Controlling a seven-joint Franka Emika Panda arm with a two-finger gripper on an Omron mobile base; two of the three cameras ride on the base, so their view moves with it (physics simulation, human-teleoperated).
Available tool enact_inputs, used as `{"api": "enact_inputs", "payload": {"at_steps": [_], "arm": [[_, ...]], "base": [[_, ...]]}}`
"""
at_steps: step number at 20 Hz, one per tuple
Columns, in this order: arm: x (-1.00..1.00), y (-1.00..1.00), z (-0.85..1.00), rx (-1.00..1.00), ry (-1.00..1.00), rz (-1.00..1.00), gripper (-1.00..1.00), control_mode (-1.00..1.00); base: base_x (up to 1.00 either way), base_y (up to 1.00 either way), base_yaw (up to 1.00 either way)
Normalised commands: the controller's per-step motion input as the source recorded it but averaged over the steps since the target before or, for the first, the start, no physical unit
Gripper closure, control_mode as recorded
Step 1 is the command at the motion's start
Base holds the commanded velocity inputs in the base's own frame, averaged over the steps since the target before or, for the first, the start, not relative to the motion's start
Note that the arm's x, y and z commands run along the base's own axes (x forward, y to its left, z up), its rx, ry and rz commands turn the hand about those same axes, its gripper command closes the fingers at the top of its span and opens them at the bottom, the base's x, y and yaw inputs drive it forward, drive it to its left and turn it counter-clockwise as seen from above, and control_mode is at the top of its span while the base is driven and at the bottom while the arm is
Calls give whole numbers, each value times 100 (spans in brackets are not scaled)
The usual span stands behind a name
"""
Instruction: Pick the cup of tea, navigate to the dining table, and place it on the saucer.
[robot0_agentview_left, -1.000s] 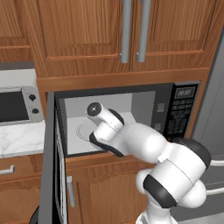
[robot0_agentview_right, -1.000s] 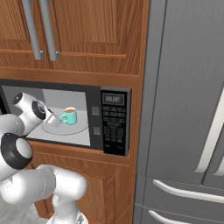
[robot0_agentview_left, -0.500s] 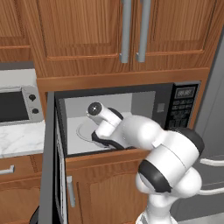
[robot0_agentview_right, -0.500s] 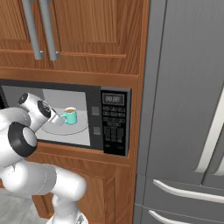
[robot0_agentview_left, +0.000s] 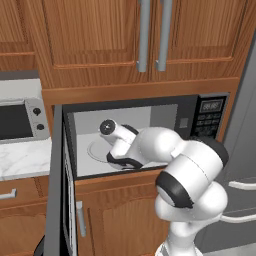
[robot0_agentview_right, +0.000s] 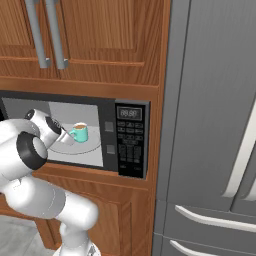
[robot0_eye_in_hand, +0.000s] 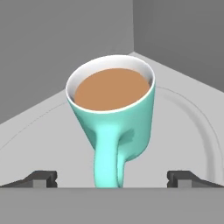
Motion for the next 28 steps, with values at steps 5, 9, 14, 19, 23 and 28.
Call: {"api": "enact_inputs", "payload": {"at_steps": [5, 9, 14, 19, 23, 28], "arm": [[3, 0, -11, 0, 0, 0, -100, -100], [5, 0, 0, 0, 0, 0, -100, -100], [0, 0, 0, 0, 0, 0, -100, -100], [0, 0, 0, 0, 0, 0, -100, -100], [2, 0, 2, 0, 0, 0, -100, -100], [0, -3, 10, 0, 0, 0, -100, -100]], "base": [[0, 0, 0], [0, 0, 0], [0, 0, 0], [0, 0, 0], [0, 0, 0], [0, 0, 0]]}}
